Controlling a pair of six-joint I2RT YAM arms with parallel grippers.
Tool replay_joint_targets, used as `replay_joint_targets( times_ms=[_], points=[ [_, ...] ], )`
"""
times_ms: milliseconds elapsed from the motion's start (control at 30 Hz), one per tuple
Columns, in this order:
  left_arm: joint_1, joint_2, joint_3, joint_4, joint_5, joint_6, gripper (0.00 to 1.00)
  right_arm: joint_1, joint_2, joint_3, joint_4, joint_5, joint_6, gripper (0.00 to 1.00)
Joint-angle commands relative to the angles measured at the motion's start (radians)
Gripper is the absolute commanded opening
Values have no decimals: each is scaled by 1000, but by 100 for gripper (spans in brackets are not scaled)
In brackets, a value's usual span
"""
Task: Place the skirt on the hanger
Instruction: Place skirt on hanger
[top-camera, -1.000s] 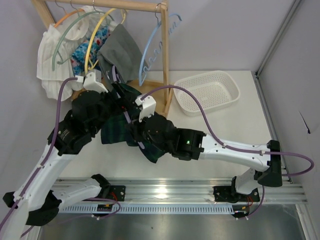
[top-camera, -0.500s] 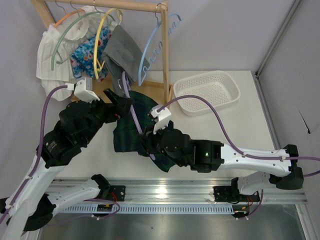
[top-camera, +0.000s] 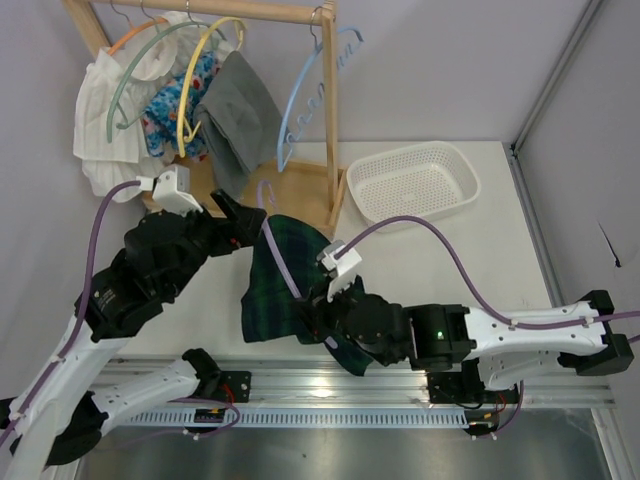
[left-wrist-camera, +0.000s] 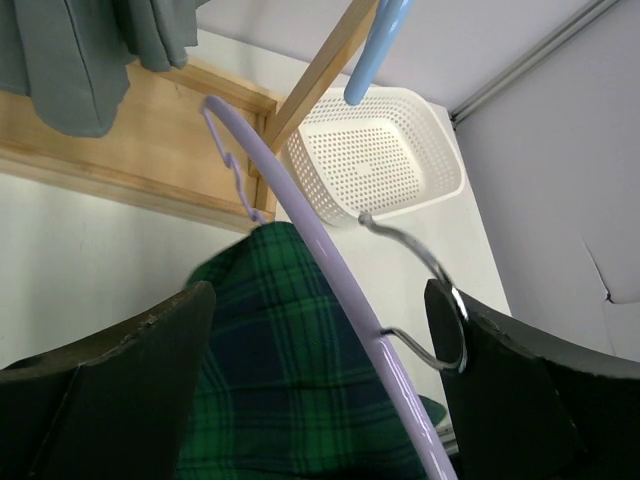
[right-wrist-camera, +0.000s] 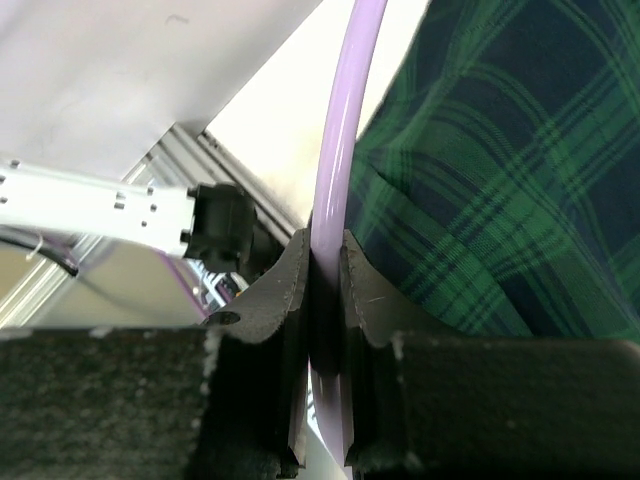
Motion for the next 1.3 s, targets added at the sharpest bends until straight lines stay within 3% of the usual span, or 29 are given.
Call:
replay_joint_targets(
  times_ms=[0,167,300,500,700,833,1033,1267],
  points=[
    [-2,-16,-35,11,-25,10,91,41,-88,-3,126,137,-9,0],
    [-22,-5,-52,8,-39,-12,91,40,-55,-11,170,214,-67,0],
    [-62,12,-28,0,-66,-18,90,37,2,-4,299,234,-142,0],
    [-146,49,12,-17,-103,-47,89,-29,65,3,422,193,-174,0],
    [-247,114,46,-87,-280,-95,89,-57,131,38,518,165,-217,0],
    [-266,145,46,-137,-410,-156,83,-63,165,55,592,185,-260,0],
    [-274,125,5,-57,-535,-145,71,-75,205,89,647,188,-260,0],
    [-274,127,-9,-28,-536,-90,63,-106,223,106,683,182,-211,0]
  ],
)
